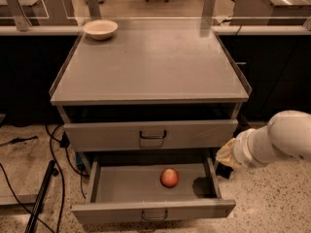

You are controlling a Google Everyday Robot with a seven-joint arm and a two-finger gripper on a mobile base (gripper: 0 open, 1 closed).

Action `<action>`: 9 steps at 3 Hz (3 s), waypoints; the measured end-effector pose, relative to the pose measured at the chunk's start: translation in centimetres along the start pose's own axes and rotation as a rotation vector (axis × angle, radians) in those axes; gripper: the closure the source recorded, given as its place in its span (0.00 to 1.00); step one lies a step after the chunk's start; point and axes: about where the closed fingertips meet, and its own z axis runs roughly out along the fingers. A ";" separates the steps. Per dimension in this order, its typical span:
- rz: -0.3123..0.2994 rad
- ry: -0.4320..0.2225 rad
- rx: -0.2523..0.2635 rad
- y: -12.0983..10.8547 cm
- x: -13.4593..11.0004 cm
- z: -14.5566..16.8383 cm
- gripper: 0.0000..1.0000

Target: Pick apple from middle drawer and place on counter

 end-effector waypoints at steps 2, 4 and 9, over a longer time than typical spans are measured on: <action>0.078 -0.147 -0.023 0.7 2.2 12.6 1.00; 0.097 -0.151 -0.056 1.8 3.0 14.7 1.00; 0.083 -0.286 -0.153 4.2 2.9 25.6 0.54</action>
Offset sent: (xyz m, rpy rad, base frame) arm 0.0551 0.0392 -0.2021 0.2729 0.0055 -0.0296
